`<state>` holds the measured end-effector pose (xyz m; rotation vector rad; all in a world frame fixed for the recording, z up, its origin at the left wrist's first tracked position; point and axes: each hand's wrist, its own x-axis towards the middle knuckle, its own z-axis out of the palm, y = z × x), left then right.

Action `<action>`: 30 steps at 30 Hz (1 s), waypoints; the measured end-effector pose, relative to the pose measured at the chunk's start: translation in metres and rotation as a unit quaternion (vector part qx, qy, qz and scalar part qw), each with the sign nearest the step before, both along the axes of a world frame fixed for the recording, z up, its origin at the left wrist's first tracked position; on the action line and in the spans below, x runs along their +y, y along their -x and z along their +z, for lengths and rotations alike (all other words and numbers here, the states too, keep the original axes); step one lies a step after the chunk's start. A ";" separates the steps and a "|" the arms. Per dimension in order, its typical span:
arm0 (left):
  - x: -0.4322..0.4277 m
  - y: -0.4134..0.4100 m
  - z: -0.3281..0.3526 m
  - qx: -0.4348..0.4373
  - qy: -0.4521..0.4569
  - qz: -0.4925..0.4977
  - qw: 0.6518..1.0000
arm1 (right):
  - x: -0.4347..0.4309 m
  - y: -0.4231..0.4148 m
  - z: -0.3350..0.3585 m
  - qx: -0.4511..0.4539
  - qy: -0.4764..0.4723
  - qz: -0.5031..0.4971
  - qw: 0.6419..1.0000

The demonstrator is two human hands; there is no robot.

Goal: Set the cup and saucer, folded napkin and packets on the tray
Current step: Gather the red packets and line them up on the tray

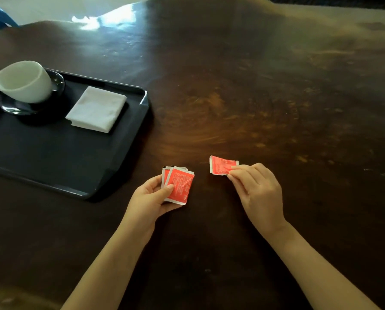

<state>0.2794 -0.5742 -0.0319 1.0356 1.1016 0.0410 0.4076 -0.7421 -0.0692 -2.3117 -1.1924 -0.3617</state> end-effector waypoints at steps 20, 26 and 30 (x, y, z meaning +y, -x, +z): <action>0.135 0.177 0.036 -0.158 0.017 -0.031 0.987 | 0.172 0.211 0.078 0.514 -0.205 -0.041 0.832; 0.171 0.207 0.041 -0.181 0.035 -0.045 0.982 | 0.202 0.241 0.096 0.535 -0.198 -0.058 0.819; 0.178 0.218 0.041 -0.197 0.052 -0.043 0.978 | 0.208 0.250 0.103 0.542 -0.175 -0.107 0.815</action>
